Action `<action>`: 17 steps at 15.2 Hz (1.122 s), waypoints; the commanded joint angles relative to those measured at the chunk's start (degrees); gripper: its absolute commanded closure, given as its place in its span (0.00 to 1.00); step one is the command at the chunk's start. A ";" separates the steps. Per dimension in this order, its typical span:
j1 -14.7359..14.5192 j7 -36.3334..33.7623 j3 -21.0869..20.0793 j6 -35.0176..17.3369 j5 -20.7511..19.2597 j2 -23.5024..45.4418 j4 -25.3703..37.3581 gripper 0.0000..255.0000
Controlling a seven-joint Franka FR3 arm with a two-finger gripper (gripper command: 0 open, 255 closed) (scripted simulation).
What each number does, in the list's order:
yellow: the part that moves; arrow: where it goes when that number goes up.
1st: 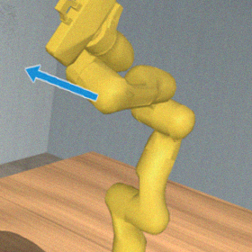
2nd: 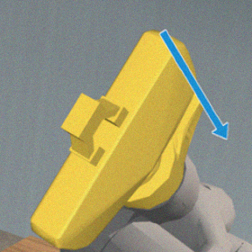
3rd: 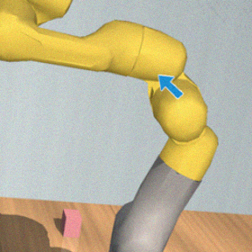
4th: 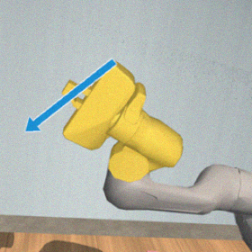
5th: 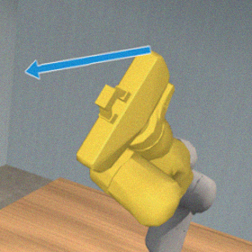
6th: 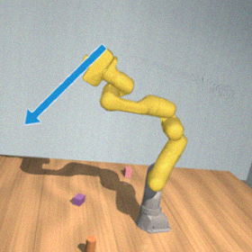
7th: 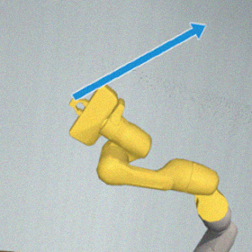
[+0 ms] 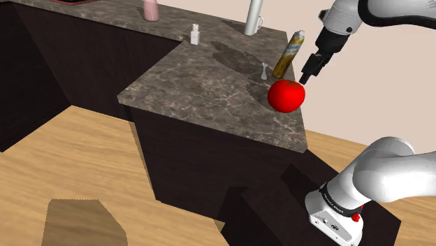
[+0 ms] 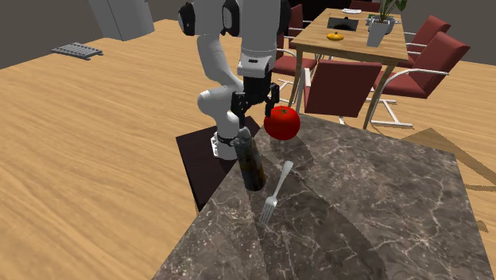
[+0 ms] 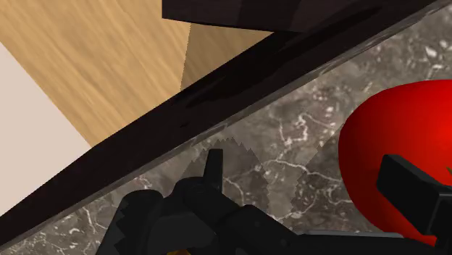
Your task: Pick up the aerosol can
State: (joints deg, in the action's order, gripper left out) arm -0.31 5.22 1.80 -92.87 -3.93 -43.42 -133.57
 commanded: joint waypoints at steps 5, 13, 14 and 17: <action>3.97 -11.51 -1.59 2.48 1.83 10.16 11.21 0.00; 10.78 -33.43 -1.49 10.94 3.90 28.79 35.83 0.00; 11.50 -36.04 -1.16 12.28 4.15 31.02 39.13 0.00; 13.56 -43.66 0.18 16.64 5.03 37.68 49.41 0.00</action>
State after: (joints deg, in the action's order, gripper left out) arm 12.53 -35.52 1.54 -78.22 0.77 -8.56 -88.69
